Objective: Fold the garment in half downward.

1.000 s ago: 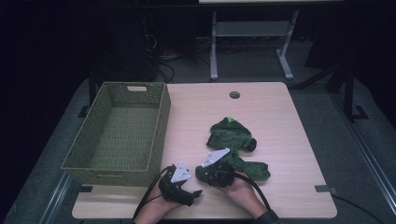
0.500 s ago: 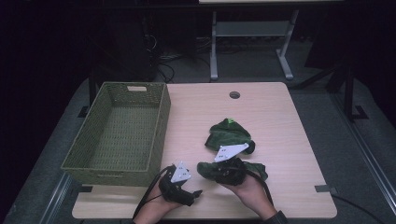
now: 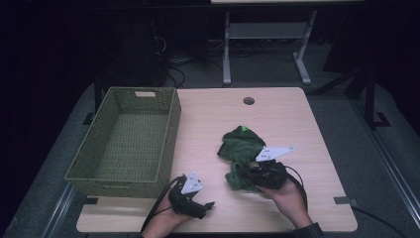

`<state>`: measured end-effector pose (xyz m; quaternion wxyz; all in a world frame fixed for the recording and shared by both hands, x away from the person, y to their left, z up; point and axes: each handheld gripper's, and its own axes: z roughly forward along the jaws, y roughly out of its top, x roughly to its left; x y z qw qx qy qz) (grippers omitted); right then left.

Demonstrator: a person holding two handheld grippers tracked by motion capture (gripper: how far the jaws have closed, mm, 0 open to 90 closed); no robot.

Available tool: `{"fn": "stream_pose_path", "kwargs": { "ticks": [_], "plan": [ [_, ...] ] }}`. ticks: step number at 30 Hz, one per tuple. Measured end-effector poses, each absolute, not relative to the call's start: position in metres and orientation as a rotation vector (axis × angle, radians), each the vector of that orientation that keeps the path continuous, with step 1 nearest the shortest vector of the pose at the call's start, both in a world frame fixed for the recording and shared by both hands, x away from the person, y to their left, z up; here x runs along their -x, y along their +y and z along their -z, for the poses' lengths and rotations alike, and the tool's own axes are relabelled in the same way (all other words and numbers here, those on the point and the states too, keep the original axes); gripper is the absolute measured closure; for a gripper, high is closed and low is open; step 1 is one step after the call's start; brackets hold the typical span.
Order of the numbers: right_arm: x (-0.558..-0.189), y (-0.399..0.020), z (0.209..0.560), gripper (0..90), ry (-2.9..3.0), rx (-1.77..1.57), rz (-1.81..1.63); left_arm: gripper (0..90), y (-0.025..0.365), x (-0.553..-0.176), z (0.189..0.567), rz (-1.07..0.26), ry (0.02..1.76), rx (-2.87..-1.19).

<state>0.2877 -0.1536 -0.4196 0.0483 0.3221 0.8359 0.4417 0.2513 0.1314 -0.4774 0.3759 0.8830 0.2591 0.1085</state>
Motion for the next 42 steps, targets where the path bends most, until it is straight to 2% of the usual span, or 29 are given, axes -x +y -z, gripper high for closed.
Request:
{"fn": "stream_pose_path", "kwargs": {
  "ticks": [15, 21, 29, 42],
  "plan": [
    [-0.305, -0.154, 0.456, 82.1, 2.566, -1.054, -1.057, 12.6, 0.131, -0.252, 0.477, -0.274, 0.661, -2.263],
    [-0.303, -0.159, 0.45, 79.4, 2.546, -1.065, -1.08, 12.6, 0.131, -0.252, 0.477, -0.274, 0.662, -2.262],
    [-0.297, -0.184, 0.432, 76.3, 2.483, -1.074, -1.159, 12.6, 0.131, -0.252, 0.477, -0.279, 0.658, -2.264],
    [-0.275, -0.254, 0.436, 69.5, 2.421, -1.165, -1.159, 12.6, 0.131, -0.252, 0.477, -0.275, 0.661, -2.262]
  ]
}}
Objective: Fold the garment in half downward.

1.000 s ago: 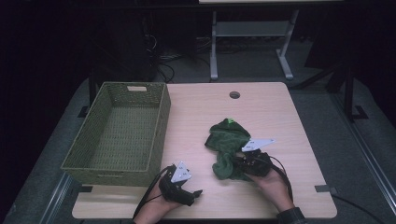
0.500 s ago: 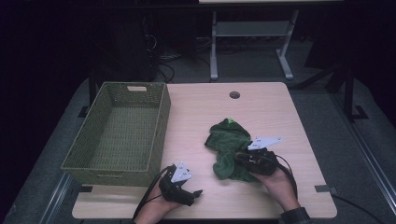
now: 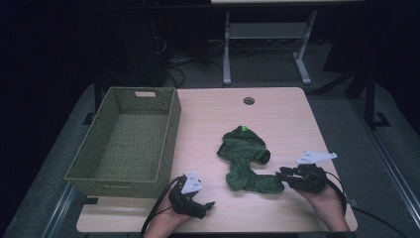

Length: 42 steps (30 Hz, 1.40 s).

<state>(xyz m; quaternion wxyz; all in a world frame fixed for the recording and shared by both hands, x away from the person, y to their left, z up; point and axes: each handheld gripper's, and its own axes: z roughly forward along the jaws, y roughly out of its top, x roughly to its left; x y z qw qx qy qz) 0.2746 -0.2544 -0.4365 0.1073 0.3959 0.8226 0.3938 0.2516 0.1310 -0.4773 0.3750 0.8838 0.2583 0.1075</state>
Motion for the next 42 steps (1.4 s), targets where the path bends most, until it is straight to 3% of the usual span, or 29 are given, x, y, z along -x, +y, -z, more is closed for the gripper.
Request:
{"fn": "stream_pose_path", "kwargs": {
  "ticks": [12, 21, 26, 42],
  "plan": [
    [-0.243, -0.28, 0.455, 65.6, 2.481, -1.192, -1.164, 12.6, 0.131, -0.252, 0.477, -0.275, 0.661, -2.261],
    [-0.248, -0.271, 0.466, 66.4, 2.537, -1.2, -1.197, 12.6, 0.131, -0.252, 0.477, -0.276, 0.661, -2.263],
    [-0.25, -0.266, 0.468, 84.0, 2.554, -1.177, -1.189, 12.7, 0.131, -0.252, 0.477, -0.276, 0.661, -2.262],
    [-0.238, -0.271, 0.433, 86.5, 2.476, -1.034, -1.289, 12.6, 0.131, -0.252, 0.477, -0.275, 0.661, -2.263]
  ]
}}
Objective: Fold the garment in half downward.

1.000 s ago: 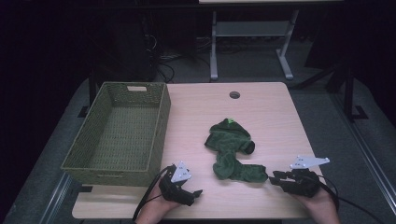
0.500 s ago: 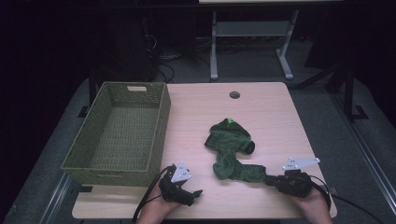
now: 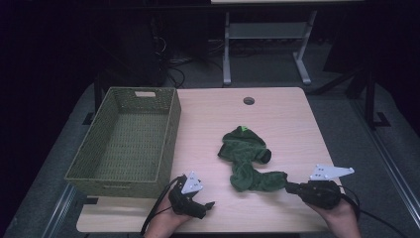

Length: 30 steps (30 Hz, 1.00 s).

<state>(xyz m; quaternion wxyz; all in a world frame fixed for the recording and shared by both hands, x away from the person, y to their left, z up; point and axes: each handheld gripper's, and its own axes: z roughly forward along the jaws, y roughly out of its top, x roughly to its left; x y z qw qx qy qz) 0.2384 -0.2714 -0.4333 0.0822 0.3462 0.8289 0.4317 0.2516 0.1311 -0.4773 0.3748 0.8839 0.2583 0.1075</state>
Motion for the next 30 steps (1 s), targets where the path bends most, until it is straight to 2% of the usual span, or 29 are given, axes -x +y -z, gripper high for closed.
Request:
{"fn": "stream_pose_path", "kwargs": {
  "ticks": [12, 18, 25, 30],
  "plan": [
    [-0.252, -0.231, 0.411, 87.3, 2.539, -0.839, -1.35, 12.7, 0.131, -0.251, 0.478, -0.273, 0.667, -2.254],
    [-0.265, -0.197, 0.403, 87.4, 2.61, -0.692, -1.373, 12.6, 0.131, -0.252, 0.477, -0.275, 0.664, -2.26],
    [-0.285, -0.166, 0.41, 87.1, 2.67, -0.634, -1.38, 12.6, 0.131, -0.252, 0.477, -0.275, 0.664, -2.26],
    [-0.293, -0.153, 0.411, 79.0, 2.65, -0.628, -1.423, 12.6, 0.131, -0.252, 0.477, -0.278, 0.661, -2.261]
  ]
}}
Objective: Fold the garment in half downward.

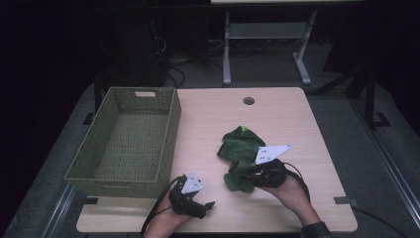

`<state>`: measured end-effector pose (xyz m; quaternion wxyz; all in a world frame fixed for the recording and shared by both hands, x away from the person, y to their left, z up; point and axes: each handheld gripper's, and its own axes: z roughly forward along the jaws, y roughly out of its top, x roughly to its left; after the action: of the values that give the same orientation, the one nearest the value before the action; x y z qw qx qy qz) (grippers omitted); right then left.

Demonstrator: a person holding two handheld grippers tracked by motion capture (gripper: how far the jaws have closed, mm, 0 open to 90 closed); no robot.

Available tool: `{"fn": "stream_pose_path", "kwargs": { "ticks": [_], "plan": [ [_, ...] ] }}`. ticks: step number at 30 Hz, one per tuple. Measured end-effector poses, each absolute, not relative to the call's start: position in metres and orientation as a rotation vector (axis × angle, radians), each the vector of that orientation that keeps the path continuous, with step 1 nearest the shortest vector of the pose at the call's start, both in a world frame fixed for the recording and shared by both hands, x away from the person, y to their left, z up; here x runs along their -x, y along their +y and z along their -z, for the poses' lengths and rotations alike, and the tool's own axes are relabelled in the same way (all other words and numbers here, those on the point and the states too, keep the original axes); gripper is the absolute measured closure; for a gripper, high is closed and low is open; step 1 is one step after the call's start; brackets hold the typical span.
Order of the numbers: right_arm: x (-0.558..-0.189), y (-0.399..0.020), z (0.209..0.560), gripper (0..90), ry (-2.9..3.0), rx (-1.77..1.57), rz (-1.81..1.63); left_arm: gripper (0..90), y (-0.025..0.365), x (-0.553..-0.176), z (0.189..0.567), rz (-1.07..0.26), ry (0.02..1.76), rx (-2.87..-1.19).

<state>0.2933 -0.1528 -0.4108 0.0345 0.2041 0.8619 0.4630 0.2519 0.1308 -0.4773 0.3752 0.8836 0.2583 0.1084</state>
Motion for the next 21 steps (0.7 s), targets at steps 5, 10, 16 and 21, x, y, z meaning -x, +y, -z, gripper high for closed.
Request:
{"fn": "stream_pose_path", "kwargs": {
  "ticks": [5, 10, 16, 21],
  "plan": [
    [-0.299, -0.163, 0.399, 88.9, 2.549, -0.706, -1.44, 12.6, 0.13, -0.252, 0.477, -0.275, 0.66, -2.26],
    [-0.315, -0.156, 0.42, 89.9, 2.597, -0.803, -1.353, 12.6, 0.131, -0.252, 0.477, -0.278, 0.657, -2.265],
    [-0.322, -0.146, 0.449, 90.0, 2.703, -0.874, -1.221, 12.6, 0.131, -0.252, 0.477, -0.274, 0.66, -2.263],
    [-0.324, -0.145, 0.457, 90.0, 2.732, -0.918, -1.17, 12.6, 0.131, -0.252, 0.477, -0.274, 0.66, -2.263]
  ]
}}
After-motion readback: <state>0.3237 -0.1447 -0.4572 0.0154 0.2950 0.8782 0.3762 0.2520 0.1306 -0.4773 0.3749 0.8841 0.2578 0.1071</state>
